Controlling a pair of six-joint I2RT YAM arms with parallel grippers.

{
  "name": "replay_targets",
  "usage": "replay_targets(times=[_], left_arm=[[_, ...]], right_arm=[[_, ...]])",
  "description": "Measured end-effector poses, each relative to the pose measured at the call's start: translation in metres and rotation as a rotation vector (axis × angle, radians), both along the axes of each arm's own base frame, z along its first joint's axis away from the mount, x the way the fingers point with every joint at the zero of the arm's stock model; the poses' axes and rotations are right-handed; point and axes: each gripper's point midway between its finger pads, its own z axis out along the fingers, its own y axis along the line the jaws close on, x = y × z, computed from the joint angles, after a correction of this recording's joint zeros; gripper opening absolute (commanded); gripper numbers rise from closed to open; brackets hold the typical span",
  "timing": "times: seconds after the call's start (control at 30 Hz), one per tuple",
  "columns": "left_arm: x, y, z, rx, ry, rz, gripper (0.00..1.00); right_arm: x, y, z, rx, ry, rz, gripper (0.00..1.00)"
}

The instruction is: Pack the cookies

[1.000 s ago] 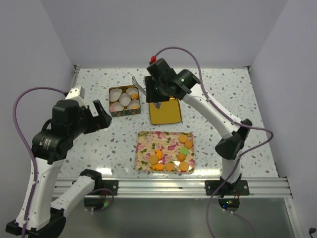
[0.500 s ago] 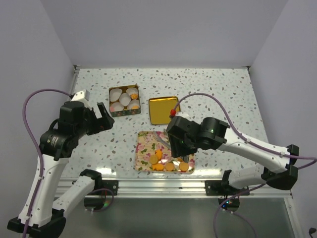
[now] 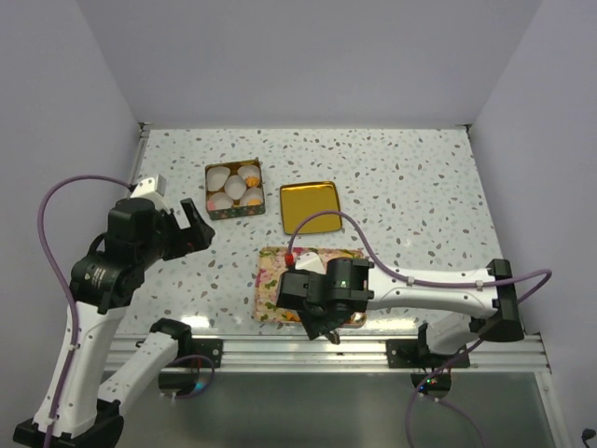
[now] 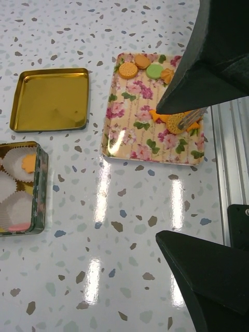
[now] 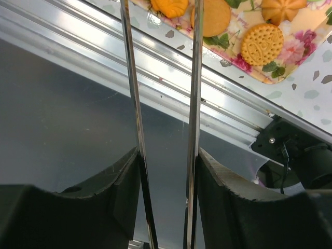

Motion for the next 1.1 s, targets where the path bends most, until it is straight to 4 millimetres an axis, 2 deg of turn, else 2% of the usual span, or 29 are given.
replay_targets(times=[0.1, 0.27, 0.67, 1.1], left_arm=[[-0.006, 0.003, 0.001, 0.005, -0.003, 0.007, 1.0], [-0.012, 0.009, 0.01, 0.014, -0.028, 0.026, 1.0], [-0.017, 0.015, 0.011, 0.031, -0.025, 0.042, 1.0], [-0.016, 0.016, 0.011, 0.039, -0.025, 0.044, 1.0]], right_arm=[[-0.005, 0.003, -0.011, -0.05, 0.006, 0.018, 0.47], [-0.007, 0.006, -0.018, -0.078, 0.01, 0.027, 0.47], [-0.012, 0.012, -0.012, -0.071, 0.012, 0.032, 0.42], [-0.019, 0.02, -0.011, -0.06, 0.015, 0.023, 0.27]])
